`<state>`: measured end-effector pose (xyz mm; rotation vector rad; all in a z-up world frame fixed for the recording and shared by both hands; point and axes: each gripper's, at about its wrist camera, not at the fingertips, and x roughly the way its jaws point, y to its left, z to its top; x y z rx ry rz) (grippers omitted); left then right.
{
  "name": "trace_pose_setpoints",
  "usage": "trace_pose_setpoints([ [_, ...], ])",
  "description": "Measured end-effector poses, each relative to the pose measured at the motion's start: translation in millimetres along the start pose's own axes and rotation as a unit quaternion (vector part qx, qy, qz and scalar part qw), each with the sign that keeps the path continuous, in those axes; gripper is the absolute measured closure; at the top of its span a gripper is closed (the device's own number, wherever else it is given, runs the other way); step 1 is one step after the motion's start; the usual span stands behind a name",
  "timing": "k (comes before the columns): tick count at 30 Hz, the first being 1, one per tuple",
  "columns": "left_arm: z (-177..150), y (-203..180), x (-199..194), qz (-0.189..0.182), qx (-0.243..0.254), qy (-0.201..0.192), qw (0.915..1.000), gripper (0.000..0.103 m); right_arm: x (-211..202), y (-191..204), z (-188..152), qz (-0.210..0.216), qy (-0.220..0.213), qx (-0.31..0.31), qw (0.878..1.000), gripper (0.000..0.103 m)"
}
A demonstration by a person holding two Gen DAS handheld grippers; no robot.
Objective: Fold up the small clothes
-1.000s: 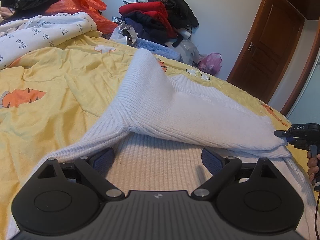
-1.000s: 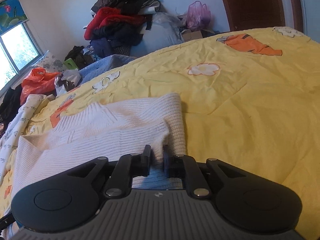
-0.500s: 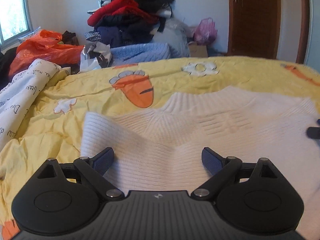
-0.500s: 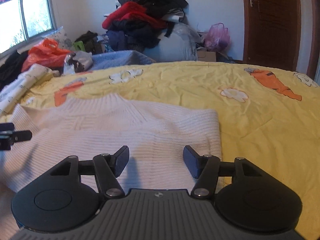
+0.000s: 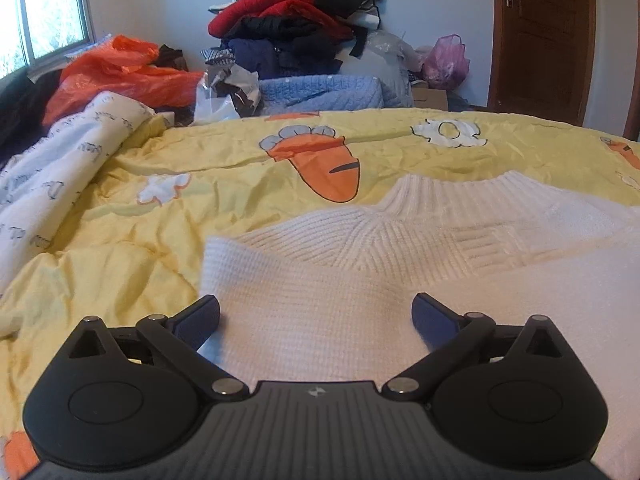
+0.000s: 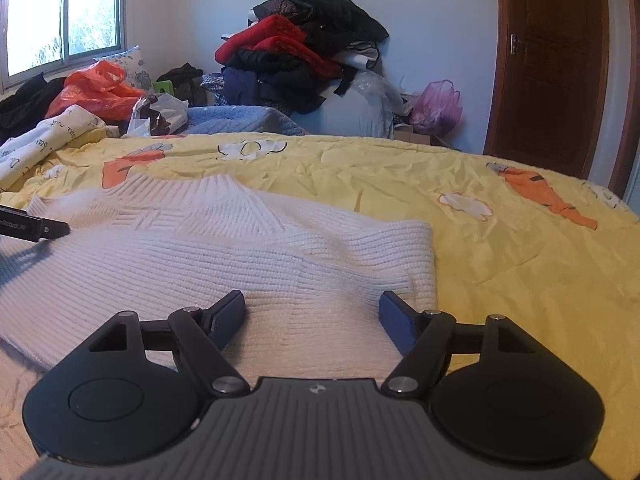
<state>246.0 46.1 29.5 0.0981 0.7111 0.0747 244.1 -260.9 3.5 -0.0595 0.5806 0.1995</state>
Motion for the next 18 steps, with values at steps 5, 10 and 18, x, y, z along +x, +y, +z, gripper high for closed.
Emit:
trace_pose_setpoints([
  [5,-47,-9,-80,-0.087,0.054,-0.058,0.993,0.0,-54,16,-9,0.054,-0.028,0.017,0.998,0.008],
  [10,-70,-16,-55,-0.088,0.051,-0.005,0.9948,0.0,-34,31,-23,0.043,0.04,-0.018,0.998,0.003],
  [18,-89,2,-120,-0.074,0.018,0.011,0.9971,0.0,-96,31,-27,0.058,0.034,0.015,0.998,0.001],
])
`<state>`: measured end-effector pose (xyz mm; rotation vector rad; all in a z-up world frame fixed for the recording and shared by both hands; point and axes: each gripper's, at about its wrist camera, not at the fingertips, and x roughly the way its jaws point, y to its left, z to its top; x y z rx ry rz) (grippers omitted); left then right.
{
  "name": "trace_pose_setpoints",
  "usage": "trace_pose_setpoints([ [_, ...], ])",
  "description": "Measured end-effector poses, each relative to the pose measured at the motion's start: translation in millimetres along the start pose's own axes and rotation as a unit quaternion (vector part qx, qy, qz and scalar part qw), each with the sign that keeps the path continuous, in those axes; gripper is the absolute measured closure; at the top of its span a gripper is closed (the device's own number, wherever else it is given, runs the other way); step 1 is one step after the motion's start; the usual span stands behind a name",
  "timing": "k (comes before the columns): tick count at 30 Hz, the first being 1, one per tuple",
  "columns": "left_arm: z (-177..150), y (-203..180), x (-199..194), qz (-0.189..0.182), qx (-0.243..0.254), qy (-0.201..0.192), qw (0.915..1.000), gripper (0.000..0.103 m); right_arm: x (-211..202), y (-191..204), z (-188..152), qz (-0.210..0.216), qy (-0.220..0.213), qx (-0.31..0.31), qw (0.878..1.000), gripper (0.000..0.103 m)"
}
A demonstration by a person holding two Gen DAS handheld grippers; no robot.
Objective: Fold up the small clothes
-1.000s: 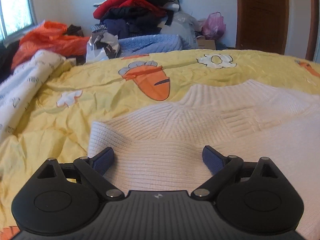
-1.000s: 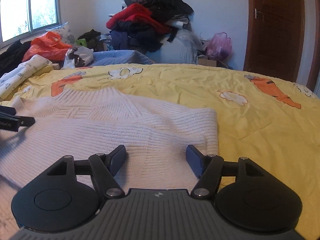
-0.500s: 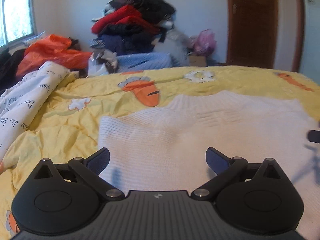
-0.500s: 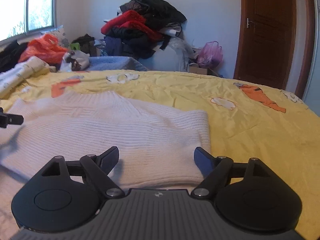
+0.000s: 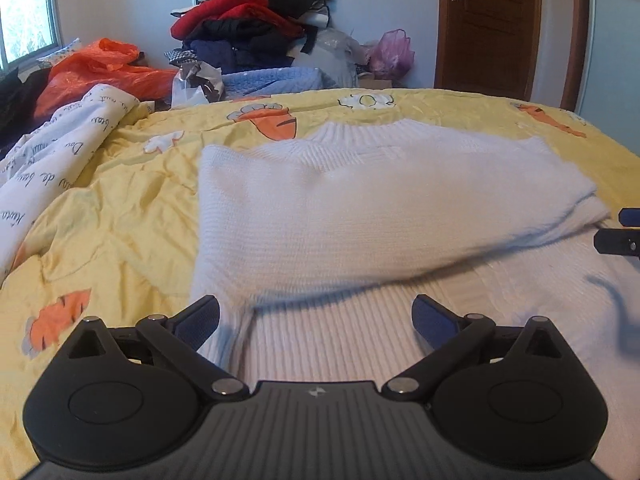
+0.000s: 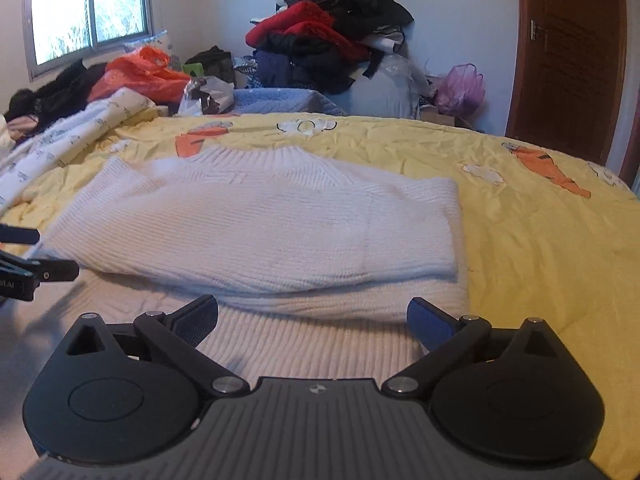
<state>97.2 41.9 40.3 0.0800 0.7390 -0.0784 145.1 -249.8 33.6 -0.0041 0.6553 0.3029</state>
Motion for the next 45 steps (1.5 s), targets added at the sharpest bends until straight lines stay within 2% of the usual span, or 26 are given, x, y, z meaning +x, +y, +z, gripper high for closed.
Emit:
trace_pose_setpoints([
  [2,-23,2,-25,-0.015,-0.004,-0.008,0.9998,0.0,-28,-7,-13,0.011,-0.015,0.027,0.999,0.001],
  [4,-43,-1,-38,-0.022,0.003,0.0,0.9998,0.0,-48,-8,-27,0.014,-0.024,0.025,0.999,0.0],
  [6,-61,-7,-42,-0.028,0.022,0.015,0.9993,0.0,-54,-3,-40,0.01,-0.009,-0.002,1.0,0.0],
  [8,-74,-14,-39,-0.015,0.047,0.024,0.9985,0.0,-51,5,-53,0.007,0.016,-0.035,0.999,0.001],
  [9,-81,-13,-43,-0.014,0.042,0.006,0.999,0.0,-47,7,-60,0.005,0.03,-0.045,0.999,0.001],
  [11,-82,-9,-45,-0.009,0.023,0.012,0.9996,0.0,-40,7,-71,0.0,0.047,-0.053,0.997,0.002],
  [12,-81,-7,-49,-0.005,0.011,0.019,0.9997,0.0,-44,6,-73,0.001,0.035,-0.048,0.998,0.001],
  [14,-82,-5,-57,-0.004,0.0,0.022,0.9998,0.0,-53,5,-70,-0.012,0.045,-0.024,0.999,0.0],
  [18,-100,-3,-73,0.012,0.005,0.023,0.9997,0.0,-75,8,-77,-0.008,0.032,-0.025,0.999,0.0],
  [20,-106,0,-88,0.009,-0.007,0.022,0.9997,0.0,-82,10,-82,-0.02,0.034,-0.025,0.999,0.0],
  [23,-119,9,-111,0.005,-0.029,0.012,0.9995,0.0,-99,8,-91,-0.01,0.024,-0.006,1.0,0.001],
  [25,-133,16,-116,0.005,-0.041,0.016,0.999,0.0,-110,4,-101,-0.019,0.018,0.007,1.0,0.0],
  [26,-140,17,-116,0.006,-0.039,0.026,0.9989,0.0,-113,2,-108,-0.022,0.02,0.007,1.0,0.001],
  [28,-150,15,-124,0.012,-0.022,0.016,0.9996,0.0,-117,4,-123,-0.025,0.027,-0.014,0.999,0.004],
  [31,-153,14,-140,0.03,-0.015,0.016,0.9993,0.0,-137,11,-131,-0.032,0.011,-0.029,0.999,0.002],
  [34,-158,28,-151,0.019,-0.055,0.011,0.9982,0.0,-157,13,-129,-0.024,-0.013,-0.011,1.0,0.0],
  [36,-164,37,-146,0.015,-0.082,0.032,0.996,0.0,-162,16,-133,-0.007,-0.012,-0.005,1.0,0.0],
  [37,-165,40,-142,0.021,-0.09,0.046,0.9946,0.0,-159,17,-136,0.001,0.004,-0.01,1.0,0.0],
  [38,-167,42,-142,0.025,-0.092,0.044,0.9945,0.0,-151,19,-141,0.007,0.036,-0.02,0.999,0.001],
  [39,-167,42,-145,0.028,-0.092,0.04,0.9945,0.0,-147,22,-146,0.002,0.051,-0.033,0.998,0.003],
  [41,-167,47,-150,0.027,-0.101,0.04,0.9937,0.0,-155,28,-146,-0.006,0.036,-0.051,0.998,0.004],
  [43,-164,52,-155,0.032,-0.115,0.019,0.9927,0.0,-165,23,-142,-0.007,0.022,-0.025,0.999,0.003],
  [45,-148,56,-155,0.027,-0.114,-0.007,0.9931,0.0,-166,15,-132,-0.006,0.009,-0.003,1.0,0.002],
])
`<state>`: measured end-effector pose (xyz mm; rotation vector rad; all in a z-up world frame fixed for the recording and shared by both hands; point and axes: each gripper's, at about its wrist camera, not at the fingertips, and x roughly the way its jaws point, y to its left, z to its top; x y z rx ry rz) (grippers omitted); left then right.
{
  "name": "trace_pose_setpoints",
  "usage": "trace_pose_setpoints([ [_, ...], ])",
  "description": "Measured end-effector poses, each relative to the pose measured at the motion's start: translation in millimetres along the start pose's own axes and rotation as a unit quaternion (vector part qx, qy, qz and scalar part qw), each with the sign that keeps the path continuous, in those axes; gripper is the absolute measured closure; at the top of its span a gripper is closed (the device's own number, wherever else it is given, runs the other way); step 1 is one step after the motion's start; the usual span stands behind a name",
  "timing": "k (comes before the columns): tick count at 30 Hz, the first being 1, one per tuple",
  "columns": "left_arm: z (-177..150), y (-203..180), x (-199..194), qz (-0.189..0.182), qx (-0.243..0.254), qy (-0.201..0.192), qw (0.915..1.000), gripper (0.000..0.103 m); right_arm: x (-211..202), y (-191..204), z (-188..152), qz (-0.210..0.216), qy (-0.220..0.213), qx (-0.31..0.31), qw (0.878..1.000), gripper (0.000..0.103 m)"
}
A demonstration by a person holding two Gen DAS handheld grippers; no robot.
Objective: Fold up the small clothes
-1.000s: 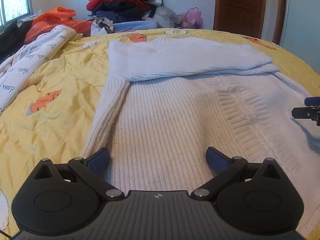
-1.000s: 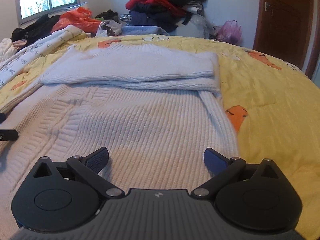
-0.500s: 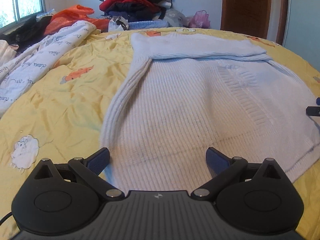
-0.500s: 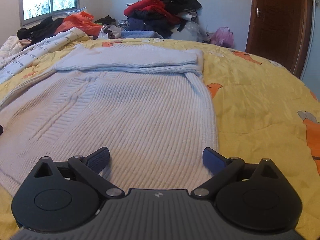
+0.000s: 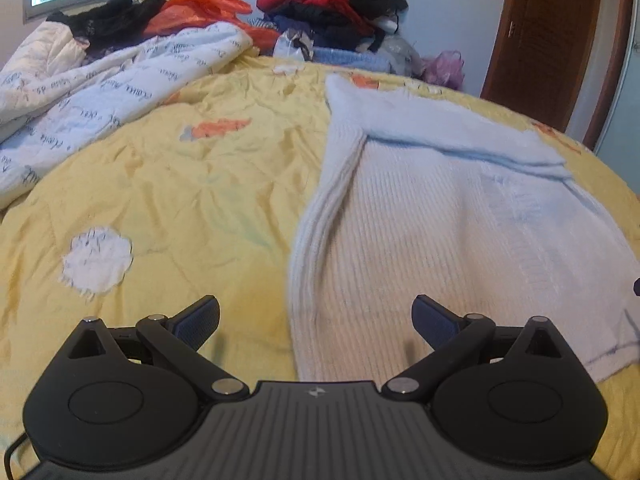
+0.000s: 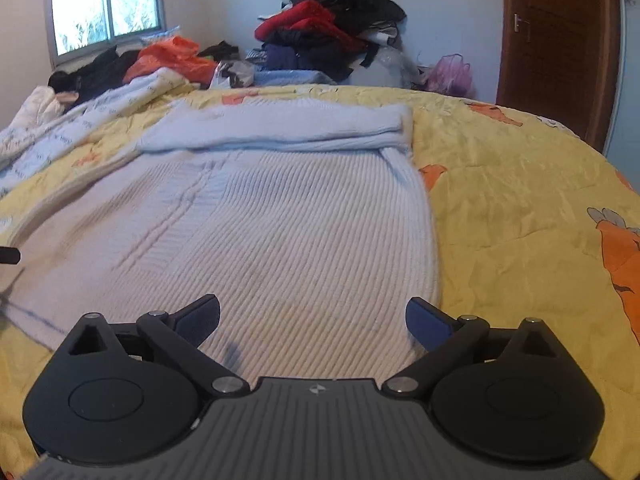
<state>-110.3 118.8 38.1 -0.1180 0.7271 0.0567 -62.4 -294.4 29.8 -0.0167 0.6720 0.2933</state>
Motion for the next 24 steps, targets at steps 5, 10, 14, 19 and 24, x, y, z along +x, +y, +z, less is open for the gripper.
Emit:
trace_pose_setpoints([
  [5,60,-39,41,-0.045,-0.008,-0.033,0.9984,0.0,44,11,56,0.005,-0.025,0.001,1.0,0.001],
  [10,81,-95,113,-0.023,0.025,0.013,0.9993,0.0,129,43,102,-0.001,0.003,0.007,1.0,0.001],
  [14,47,-115,119,0.018,0.095,0.002,0.9953,0.0,166,55,86,-0.052,0.032,-0.007,0.998,0.001],
  [19,28,-100,97,-0.01,0.08,0.003,0.9967,0.0,126,54,53,-0.049,0.01,0.003,0.999,0.001],
  [24,9,-100,77,-0.003,0.086,-0.012,0.9962,0.0,95,55,29,-0.04,0.011,-0.007,0.999,0.002],
])
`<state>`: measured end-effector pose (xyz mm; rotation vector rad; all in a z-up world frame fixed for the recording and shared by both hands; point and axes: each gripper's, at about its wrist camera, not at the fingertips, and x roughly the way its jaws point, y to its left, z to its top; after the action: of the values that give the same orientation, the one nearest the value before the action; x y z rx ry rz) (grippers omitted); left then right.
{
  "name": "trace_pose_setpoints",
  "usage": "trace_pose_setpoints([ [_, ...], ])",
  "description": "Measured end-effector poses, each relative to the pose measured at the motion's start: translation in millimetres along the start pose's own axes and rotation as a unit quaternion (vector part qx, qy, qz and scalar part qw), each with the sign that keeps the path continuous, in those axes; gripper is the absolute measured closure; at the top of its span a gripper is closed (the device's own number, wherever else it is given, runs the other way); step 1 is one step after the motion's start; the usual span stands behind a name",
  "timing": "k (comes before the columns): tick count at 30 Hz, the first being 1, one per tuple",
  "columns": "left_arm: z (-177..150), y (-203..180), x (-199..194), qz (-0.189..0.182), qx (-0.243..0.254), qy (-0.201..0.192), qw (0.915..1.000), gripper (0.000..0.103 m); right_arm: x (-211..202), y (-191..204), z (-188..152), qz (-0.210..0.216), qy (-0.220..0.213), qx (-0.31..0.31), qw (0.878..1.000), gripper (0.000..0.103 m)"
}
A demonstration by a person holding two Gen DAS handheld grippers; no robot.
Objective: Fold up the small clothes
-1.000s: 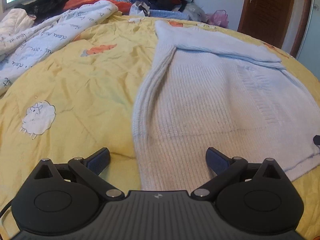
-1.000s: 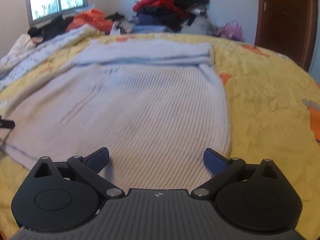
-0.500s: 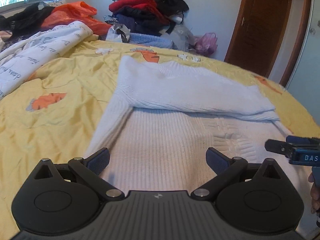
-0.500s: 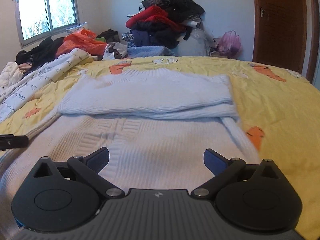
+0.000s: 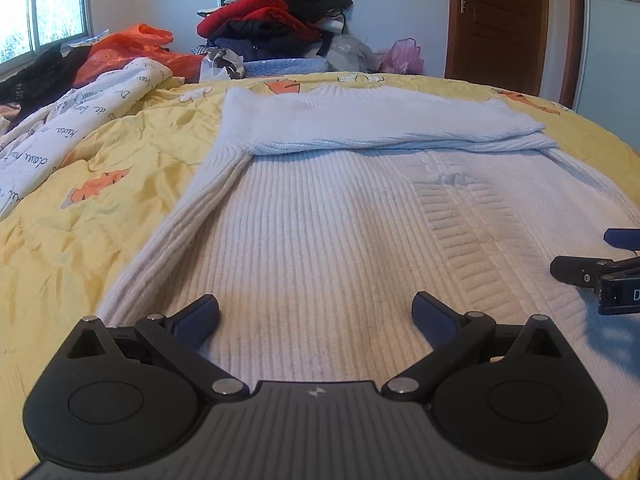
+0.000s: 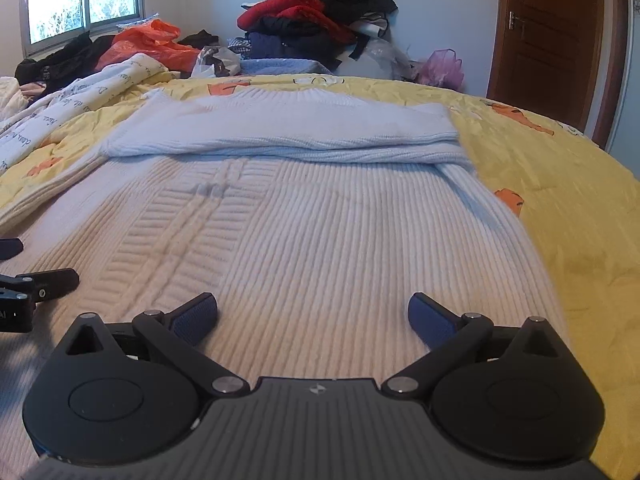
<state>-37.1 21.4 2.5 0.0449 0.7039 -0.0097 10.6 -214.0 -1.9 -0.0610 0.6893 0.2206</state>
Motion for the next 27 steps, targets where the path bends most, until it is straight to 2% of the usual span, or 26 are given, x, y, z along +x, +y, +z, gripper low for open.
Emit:
trace_pose_setpoints([
  [27,-38,2,-48,0.001,0.001,0.001,1.0,0.0,-55,6,-47,0.009,-0.005,-0.018,1.0,0.002],
])
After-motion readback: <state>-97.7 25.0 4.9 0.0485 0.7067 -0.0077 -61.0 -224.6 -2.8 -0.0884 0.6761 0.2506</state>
